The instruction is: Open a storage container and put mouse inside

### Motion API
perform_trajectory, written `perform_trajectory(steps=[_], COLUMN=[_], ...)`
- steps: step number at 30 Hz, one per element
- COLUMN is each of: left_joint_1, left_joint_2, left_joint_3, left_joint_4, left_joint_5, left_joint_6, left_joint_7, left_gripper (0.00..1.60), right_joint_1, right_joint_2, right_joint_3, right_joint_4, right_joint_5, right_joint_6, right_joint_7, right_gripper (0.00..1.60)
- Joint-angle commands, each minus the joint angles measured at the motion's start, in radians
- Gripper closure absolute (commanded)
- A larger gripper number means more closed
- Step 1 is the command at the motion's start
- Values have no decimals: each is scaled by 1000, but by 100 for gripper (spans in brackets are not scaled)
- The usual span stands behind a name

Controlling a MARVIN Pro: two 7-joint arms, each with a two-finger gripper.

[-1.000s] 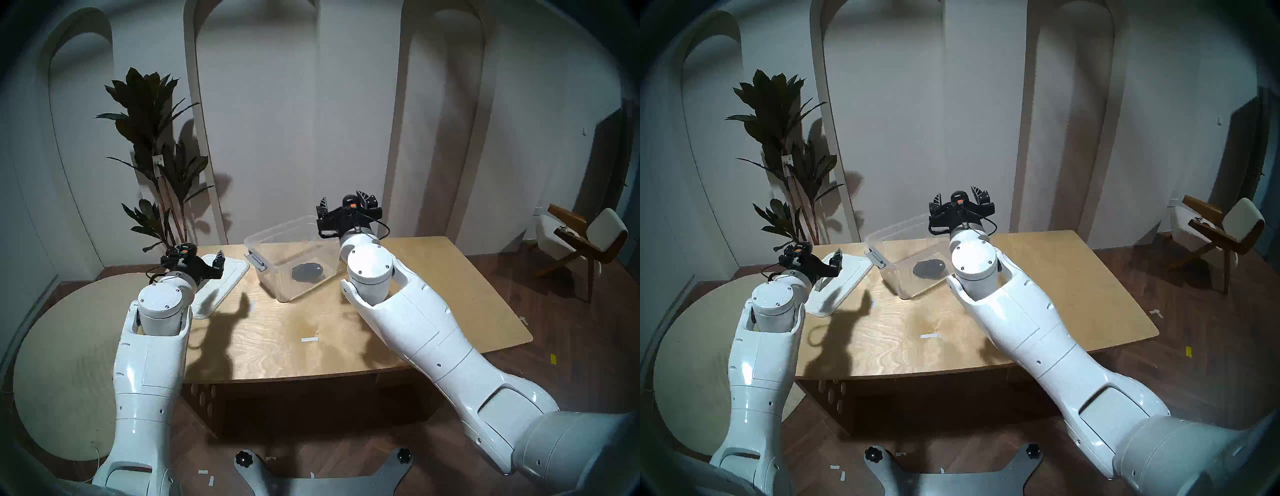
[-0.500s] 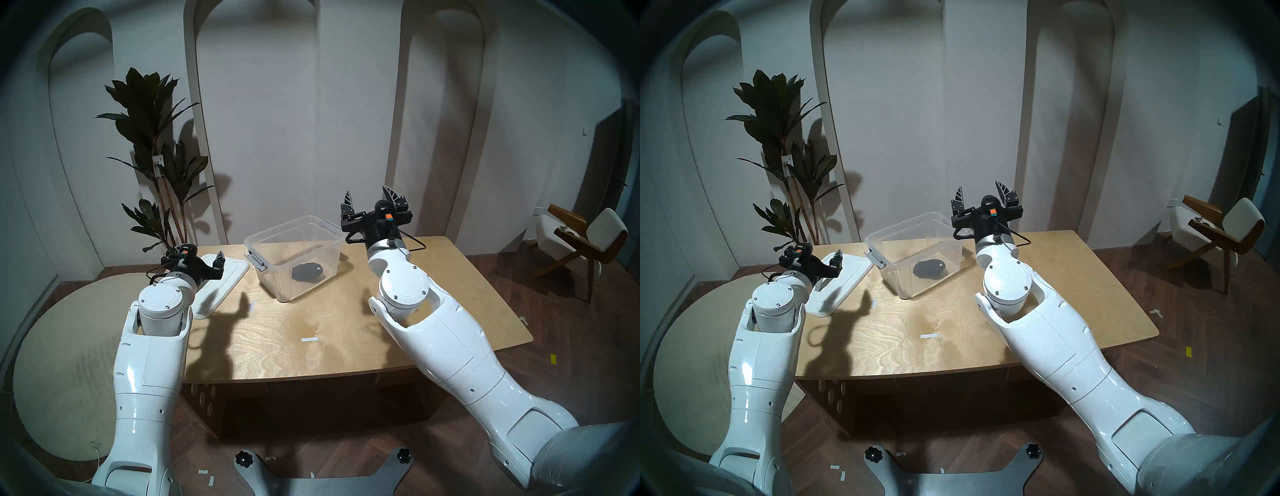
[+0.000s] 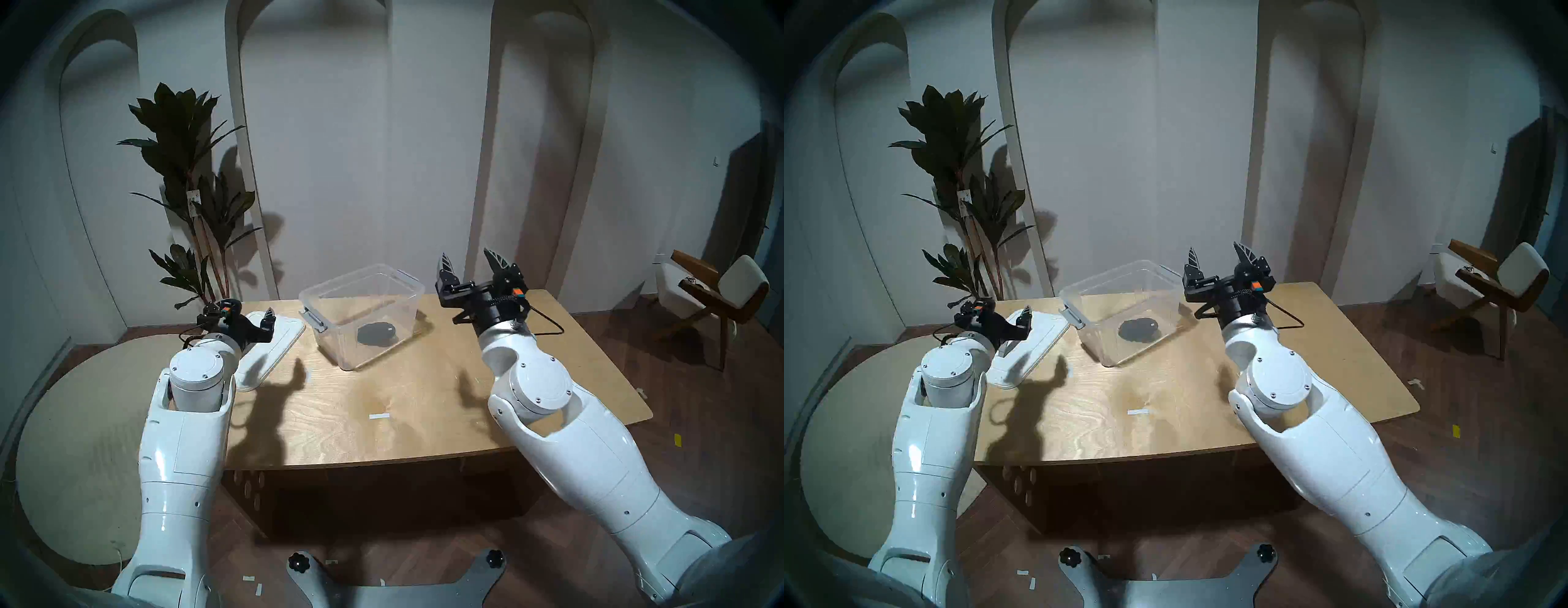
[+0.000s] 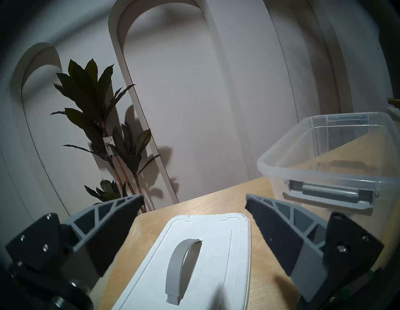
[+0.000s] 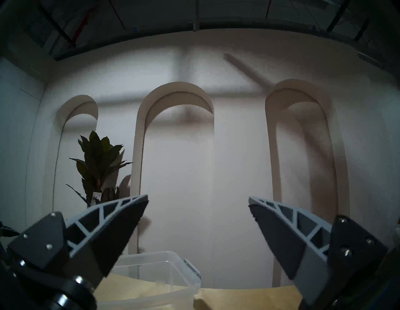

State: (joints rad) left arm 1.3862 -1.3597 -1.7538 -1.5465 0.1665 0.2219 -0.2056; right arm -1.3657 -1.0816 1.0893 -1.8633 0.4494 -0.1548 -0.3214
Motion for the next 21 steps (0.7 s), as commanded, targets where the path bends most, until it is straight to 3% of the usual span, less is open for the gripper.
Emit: perform_trajectory(steps=[1, 6, 7, 10, 18, 21], left_joint_1=[-11, -10, -9, -9, -8, -8], left_joint_2=[6, 7, 8, 8, 10, 11], left_joint_3=[-3, -2, -2, -2, 0, 0], left_joint_4=[-28, -31, -31, -33, -33, -33], left_joint_5=[-2, -4, -4, -5, -7, -8], left_joint_6=[-3, -1, 0, 1, 2, 2], left_joint_7=[-2, -3, -3, -3, -1, -1], left_gripper=[0, 0, 0, 0, 0, 0], right_joint_1=[-80, -73, -62, -50, -12, -4], right_joint_2=[89, 119, 118, 110, 110, 92], right_joint_3=[66, 72, 70, 77, 34, 37], right_joint_4=[-116, -137, -132, -132, -55, -29], right_joint_5=[116, 147, 119, 132, 87, 113], right_joint_6=[90, 175, 206, 260, 148, 129], right_joint_7=[14, -63, -87, -85, 10, 29], right_gripper=[0, 0, 0, 0, 0, 0])
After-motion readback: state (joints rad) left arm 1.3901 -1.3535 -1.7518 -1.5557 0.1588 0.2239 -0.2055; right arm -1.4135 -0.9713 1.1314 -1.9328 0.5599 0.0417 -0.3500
